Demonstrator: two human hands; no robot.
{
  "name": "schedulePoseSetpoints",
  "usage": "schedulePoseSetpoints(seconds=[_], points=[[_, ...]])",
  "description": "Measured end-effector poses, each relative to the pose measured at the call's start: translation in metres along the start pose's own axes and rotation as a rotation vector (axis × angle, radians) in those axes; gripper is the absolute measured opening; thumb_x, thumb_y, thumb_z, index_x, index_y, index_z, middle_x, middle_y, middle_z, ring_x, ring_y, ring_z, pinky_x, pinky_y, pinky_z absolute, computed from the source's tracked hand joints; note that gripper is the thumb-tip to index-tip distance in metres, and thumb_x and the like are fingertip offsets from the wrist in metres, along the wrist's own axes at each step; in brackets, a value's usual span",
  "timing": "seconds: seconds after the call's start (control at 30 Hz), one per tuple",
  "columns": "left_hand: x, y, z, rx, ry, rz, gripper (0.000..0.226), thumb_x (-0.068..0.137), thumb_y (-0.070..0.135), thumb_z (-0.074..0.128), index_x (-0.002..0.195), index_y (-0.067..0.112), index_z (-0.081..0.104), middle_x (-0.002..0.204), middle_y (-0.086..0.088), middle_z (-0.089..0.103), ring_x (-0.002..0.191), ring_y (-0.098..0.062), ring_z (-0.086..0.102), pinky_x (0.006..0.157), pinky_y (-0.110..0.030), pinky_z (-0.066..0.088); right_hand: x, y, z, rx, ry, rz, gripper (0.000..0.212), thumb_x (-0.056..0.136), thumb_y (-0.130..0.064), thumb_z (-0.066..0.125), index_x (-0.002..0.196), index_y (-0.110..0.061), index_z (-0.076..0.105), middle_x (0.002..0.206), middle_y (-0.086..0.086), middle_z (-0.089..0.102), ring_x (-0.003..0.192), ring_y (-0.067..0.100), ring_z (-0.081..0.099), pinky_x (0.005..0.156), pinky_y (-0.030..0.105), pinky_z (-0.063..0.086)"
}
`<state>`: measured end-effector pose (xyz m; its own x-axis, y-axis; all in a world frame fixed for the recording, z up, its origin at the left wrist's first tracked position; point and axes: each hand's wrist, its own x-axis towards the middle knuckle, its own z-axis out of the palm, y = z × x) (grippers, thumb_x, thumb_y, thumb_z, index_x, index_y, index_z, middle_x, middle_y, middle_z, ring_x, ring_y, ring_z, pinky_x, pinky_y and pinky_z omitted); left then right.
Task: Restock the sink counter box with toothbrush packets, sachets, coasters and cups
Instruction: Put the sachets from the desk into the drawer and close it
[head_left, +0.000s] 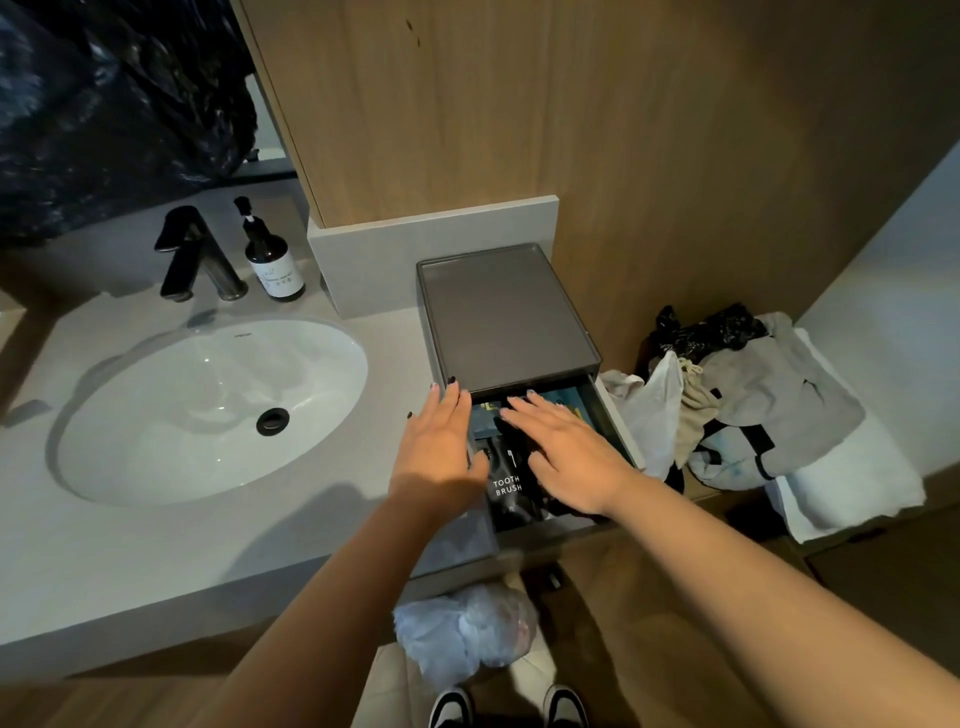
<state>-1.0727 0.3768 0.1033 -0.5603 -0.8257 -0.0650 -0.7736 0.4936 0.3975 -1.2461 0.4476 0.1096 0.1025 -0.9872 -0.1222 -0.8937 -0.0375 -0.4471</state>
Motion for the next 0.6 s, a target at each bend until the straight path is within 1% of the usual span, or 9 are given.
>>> schedulePoseSetpoints(seconds=[0.1,0.2,0.3,0.37,0.4,0.43,0.5,0.53,0.6], points=[[0.000,0.008,-0.002,0.007,0.010,0.055,0.071,0.092,0.028,0.047,0.153,0.014,0.014,0.163,-0.003,0.008,0.150,-0.019,-0.002,0.121,-0.044,0.009,-0.029,0.002,-0.002,0.036,0.111,0.015,0.051,0.097,-0.019,0.041,0.148,-0.022,0.033,0.157,-0.003,0.025,0.147,0.011,0.012,0.119,0.026,0.006],[0.000,0.013,0.002,0.040,-0.004,0.112,0.070,0.093,0.030,0.046,0.153,0.014,0.015,0.162,-0.005,0.009,0.150,-0.019,0.000,0.121,-0.043,0.008,-0.060,0.005,0.003,-0.030,0.102,-0.017,0.049,0.098,-0.036,0.041,0.146,-0.027,0.034,0.155,-0.007,0.029,0.145,0.008,0.018,0.118,0.025,0.010],[0.002,0.019,0.004,0.085,-0.003,0.111,0.073,0.092,0.033,0.048,0.153,0.014,0.014,0.162,-0.005,0.009,0.150,-0.020,0.002,0.121,-0.044,0.011,-0.082,0.009,0.015,-0.107,0.088,-0.023,0.051,0.096,-0.049,0.038,0.143,-0.029,0.039,0.149,-0.011,0.039,0.143,0.005,0.024,0.120,0.031,0.010],[0.004,0.022,0.003,0.096,0.017,0.092,0.075,0.091,0.037,0.051,0.153,0.015,0.015,0.162,-0.004,0.014,0.149,-0.020,0.007,0.120,-0.044,0.016,-0.092,0.013,0.025,-0.148,0.100,-0.019,0.050,0.094,-0.052,0.039,0.137,-0.029,0.046,0.140,-0.012,0.050,0.138,0.006,0.034,0.119,0.034,0.011],[0.005,0.023,0.002,0.097,0.025,0.081,0.076,0.090,0.039,0.052,0.153,0.015,0.016,0.161,-0.003,0.017,0.149,-0.019,0.009,0.120,-0.043,0.017,-0.095,0.015,0.030,-0.183,0.125,-0.025,0.047,0.093,-0.052,0.041,0.133,-0.029,0.050,0.133,-0.012,0.056,0.132,0.006,0.042,0.118,0.036,0.016],[0.007,0.023,0.001,0.097,0.030,0.074,0.077,0.090,0.040,0.053,0.153,0.015,0.017,0.160,-0.003,0.020,0.149,-0.019,0.012,0.120,-0.043,0.019,-0.097,0.016,0.034,-0.211,0.162,-0.034,0.043,0.092,-0.050,0.042,0.128,-0.029,0.053,0.124,-0.012,0.061,0.124,0.006,0.051,0.116,0.038,0.024],[0.009,0.024,-0.004,0.095,0.029,0.066,0.077,0.089,0.041,0.054,0.153,0.015,0.019,0.158,-0.003,0.026,0.147,-0.020,0.018,0.119,-0.041,0.022,-0.096,0.018,0.036,-0.214,0.241,-0.054,0.036,0.090,-0.044,0.044,0.119,-0.029,0.060,0.107,-0.013,0.067,0.103,0.007,0.061,0.105,0.040,0.044],[0.011,0.024,-0.006,0.096,0.027,0.062,0.077,0.089,0.041,0.055,0.152,0.015,0.020,0.157,-0.004,0.029,0.145,-0.021,0.022,0.118,-0.040,0.023,-0.095,0.019,0.035,-0.210,0.263,-0.069,0.034,0.090,-0.042,0.044,0.116,-0.029,0.062,0.101,-0.013,0.067,0.096,0.007,0.062,0.097,0.038,0.049],[0.015,0.024,-0.009,0.122,0.019,0.062,0.075,0.088,0.043,0.054,0.151,0.015,0.025,0.152,-0.003,0.036,0.140,-0.023,0.030,0.116,-0.040,0.026,-0.092,0.020,0.033,-0.226,0.276,-0.097,0.033,0.090,-0.039,0.044,0.114,-0.029,0.064,0.096,-0.013,0.067,0.089,0.009,0.062,0.087,0.032,0.051]])
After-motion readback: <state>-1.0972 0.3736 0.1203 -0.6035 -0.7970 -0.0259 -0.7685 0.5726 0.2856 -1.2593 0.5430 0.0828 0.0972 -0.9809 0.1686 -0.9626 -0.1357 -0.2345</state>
